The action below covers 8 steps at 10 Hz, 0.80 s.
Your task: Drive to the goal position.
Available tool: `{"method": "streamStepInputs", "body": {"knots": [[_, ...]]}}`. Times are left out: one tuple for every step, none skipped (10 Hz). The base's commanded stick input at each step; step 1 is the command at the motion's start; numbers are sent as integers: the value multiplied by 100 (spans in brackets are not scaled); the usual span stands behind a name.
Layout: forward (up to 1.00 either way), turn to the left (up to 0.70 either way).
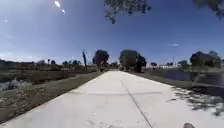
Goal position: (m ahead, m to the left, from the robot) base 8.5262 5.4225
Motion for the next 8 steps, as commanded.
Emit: {"method": "streamStepInputs", "body": {"knots": [[100,-32],[100,0],[100,0],[100,0],[100,0],[100,0],[100,0],[100,0]]}}
